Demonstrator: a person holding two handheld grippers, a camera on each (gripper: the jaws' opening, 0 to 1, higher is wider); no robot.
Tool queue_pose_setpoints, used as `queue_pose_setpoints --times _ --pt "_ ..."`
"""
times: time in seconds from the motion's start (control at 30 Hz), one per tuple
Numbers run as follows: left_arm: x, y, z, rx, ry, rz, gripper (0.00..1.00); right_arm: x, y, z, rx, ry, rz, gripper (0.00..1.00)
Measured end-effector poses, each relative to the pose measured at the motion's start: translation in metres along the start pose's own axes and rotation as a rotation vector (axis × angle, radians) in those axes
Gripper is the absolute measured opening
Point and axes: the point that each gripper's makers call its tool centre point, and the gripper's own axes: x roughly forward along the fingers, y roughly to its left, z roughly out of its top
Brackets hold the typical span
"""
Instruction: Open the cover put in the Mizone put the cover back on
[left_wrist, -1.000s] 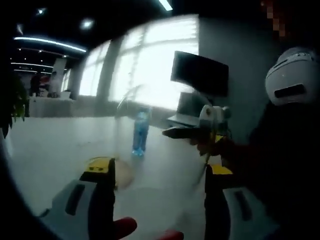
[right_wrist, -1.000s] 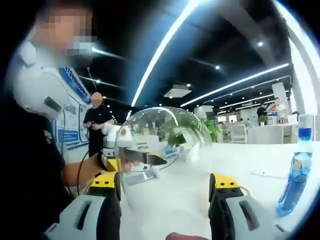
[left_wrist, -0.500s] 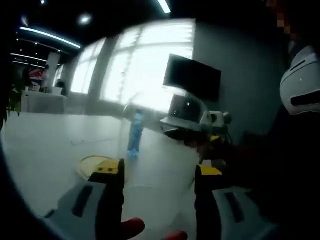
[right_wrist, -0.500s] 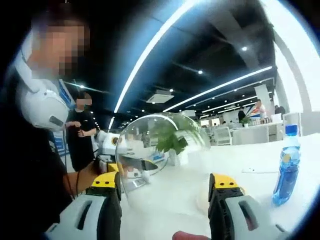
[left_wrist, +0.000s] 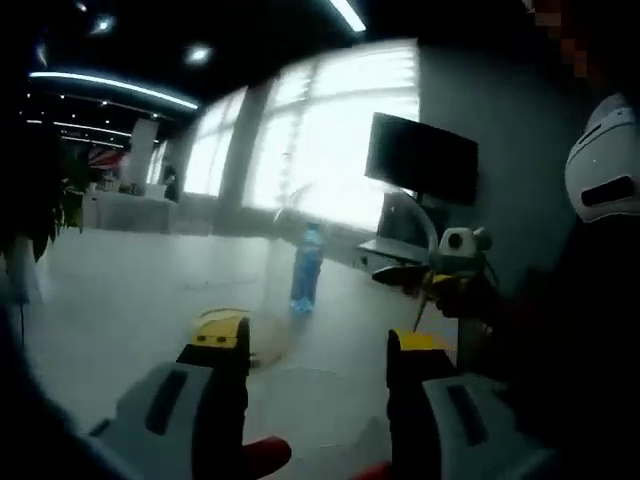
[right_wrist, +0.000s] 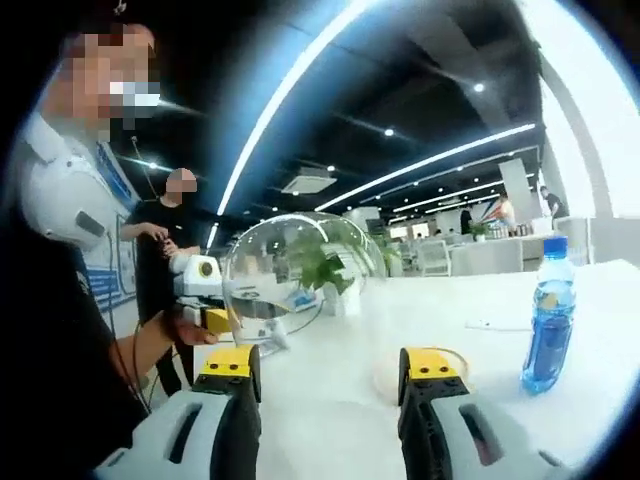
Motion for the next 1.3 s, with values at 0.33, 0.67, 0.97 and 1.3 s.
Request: queue_pose_setpoints --times 0.33,0.67,0.97,1.3 --pt "-0.012 0.007 -0.010 0.009 0.008 0.080 0.46 -0.016 -0.024 -0.021 -0.054 0.065 -0.142 0.43" --pt "-0.013 0.012 -0.024 0.011 0.016 0.087 0.47 -0.032 -0.027 -0.030 -0.054 0.056 -0.172 0.38" --pt "-0.017 0.019 -0.023 0.022 0.006 0.122 0.47 -0.037 -0.037 -0.027 -0.050 0.009 -0.224 0.38" --pt "-0.022 0.026 -0.037 0.036 0.039 0.163 0.46 -0.033 -0.043 -0.024 -0.102 0.003 -0.267 0.37"
